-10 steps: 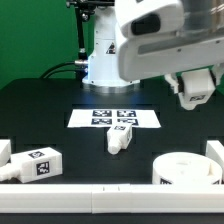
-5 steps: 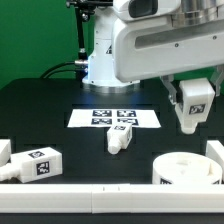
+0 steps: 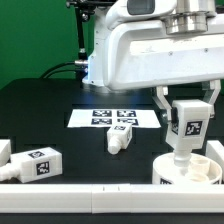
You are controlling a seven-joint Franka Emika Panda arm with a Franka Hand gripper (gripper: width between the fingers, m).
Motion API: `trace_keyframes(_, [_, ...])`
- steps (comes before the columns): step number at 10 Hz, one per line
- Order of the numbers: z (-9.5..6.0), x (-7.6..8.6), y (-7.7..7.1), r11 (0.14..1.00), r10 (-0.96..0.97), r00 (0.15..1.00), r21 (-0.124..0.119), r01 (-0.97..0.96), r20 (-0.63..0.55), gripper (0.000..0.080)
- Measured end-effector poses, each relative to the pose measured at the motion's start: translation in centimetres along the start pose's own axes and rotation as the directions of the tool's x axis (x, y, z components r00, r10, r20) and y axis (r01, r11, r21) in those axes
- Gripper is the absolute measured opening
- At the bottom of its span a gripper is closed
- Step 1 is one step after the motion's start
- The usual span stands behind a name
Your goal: Assemble stool
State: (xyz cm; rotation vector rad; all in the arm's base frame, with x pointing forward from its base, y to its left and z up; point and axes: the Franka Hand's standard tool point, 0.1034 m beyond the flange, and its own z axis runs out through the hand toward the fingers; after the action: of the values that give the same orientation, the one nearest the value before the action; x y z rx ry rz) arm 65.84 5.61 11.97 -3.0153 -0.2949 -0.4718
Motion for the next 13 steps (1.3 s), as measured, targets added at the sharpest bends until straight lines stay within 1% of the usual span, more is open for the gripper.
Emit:
trace_keyframes(1, [0.0, -0.1, -0.2, 1.000, -0.002, 1.000, 0.003, 0.002, 0.009, 0.0337])
trace_keyframes(2, [0.2, -0.3, -1.2, 1.000, 0.005, 1.000, 0.000, -0.005, 0.026, 0.0337])
trace_keyframes(3, [0.4, -0.3, -2.9, 1.000, -0.005, 0.998, -0.003, 0.006, 0.056, 0.0337])
trace_keyframes(4, [0.7, 0.0, -4.0, 0.999, -0.042, 0.998, -0.011, 0.042, 0.047, 0.0337])
trace_keyframes(5, [1.3, -0.4, -4.2, 0.998, -0.062, 0.998, -0.012, 0.062, 0.031, 0.0337])
trace_keyframes(8, [1.4, -0.6, -4.0, 0.997, -0.071, 0.997, -0.013, 0.072, 0.040, 0.0337])
trace_keyframes(9, [1.7, -0.8, -3.7, 0.996, -0.087, 0.995, -0.013, 0.087, 0.048, 0.0337])
trace_keyframes(11, [2.3, -1.1, -2.6, 0.998, -0.060, 0.994, -0.005, 0.061, 0.090, 0.0337])
trace_keyframes(13, [2.5, -1.2, -2.9, 0.998, -0.056, 0.994, -0.001, 0.056, 0.096, 0.0337])
